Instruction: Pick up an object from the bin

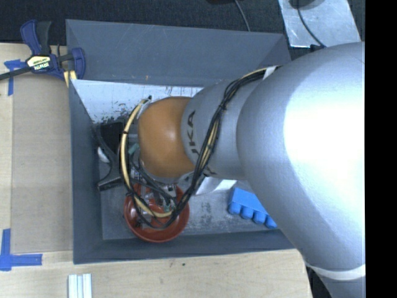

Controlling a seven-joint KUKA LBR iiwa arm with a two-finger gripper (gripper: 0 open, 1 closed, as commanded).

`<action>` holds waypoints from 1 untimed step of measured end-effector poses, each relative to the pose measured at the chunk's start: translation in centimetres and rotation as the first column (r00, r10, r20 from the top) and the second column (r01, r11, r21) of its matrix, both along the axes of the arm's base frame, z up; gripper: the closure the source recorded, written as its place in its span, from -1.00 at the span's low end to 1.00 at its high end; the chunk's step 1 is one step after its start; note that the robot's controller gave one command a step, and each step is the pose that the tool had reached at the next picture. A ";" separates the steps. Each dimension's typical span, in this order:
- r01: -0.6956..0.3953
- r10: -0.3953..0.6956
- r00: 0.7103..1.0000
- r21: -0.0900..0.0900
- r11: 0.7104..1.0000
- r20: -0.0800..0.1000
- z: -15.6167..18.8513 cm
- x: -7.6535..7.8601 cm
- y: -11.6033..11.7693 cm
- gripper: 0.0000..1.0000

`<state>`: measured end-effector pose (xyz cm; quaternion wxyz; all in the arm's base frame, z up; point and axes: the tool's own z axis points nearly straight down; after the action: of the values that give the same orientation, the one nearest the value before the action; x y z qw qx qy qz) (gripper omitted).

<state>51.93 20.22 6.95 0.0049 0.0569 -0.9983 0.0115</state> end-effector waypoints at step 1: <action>-0.005 0.005 1.000 0.002 1.000 -0.006 2.0 0.9 -0.8 -1.00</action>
Offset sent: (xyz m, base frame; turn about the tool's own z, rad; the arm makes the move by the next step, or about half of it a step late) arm 0.0037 -0.0589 0.0011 -0.2857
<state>52.81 19.39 8.98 0.0077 0.0597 -0.9981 0.0105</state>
